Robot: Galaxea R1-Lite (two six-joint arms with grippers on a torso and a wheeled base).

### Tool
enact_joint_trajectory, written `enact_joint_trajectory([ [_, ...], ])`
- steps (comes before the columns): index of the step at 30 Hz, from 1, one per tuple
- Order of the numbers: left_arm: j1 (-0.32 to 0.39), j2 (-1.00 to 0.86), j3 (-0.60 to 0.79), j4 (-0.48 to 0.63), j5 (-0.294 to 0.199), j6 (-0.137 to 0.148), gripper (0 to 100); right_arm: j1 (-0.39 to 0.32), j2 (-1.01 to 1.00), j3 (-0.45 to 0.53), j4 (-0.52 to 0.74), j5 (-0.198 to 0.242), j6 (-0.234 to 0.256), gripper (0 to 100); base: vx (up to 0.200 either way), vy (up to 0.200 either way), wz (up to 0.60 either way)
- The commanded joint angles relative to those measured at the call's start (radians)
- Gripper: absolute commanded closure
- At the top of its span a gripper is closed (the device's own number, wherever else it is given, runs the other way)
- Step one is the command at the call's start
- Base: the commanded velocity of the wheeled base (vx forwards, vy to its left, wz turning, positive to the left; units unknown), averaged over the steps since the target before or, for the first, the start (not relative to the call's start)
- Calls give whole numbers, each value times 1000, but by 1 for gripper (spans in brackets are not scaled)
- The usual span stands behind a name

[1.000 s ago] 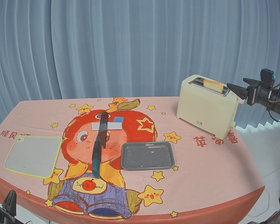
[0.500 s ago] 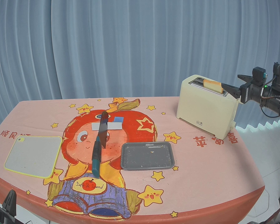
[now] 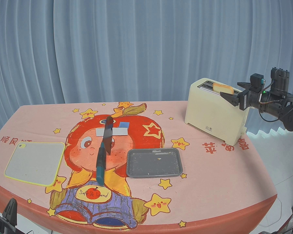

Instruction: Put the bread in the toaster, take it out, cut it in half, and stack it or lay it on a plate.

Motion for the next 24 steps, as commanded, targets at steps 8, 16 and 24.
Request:
enact_joint_trajectory([
  [8,-1,-16,18,0,1,0,100,6,54,-25,-2,-3,-2,100,0,0,0],
  [16,-1,-16,18,0,1,0,100,6,40,-25,-5,-3,-1,100,0,0,0],
  [24,-1,-16,18,0,1,0,100,1,-20,-43,-5,-3,3,100,0,0,0],
])
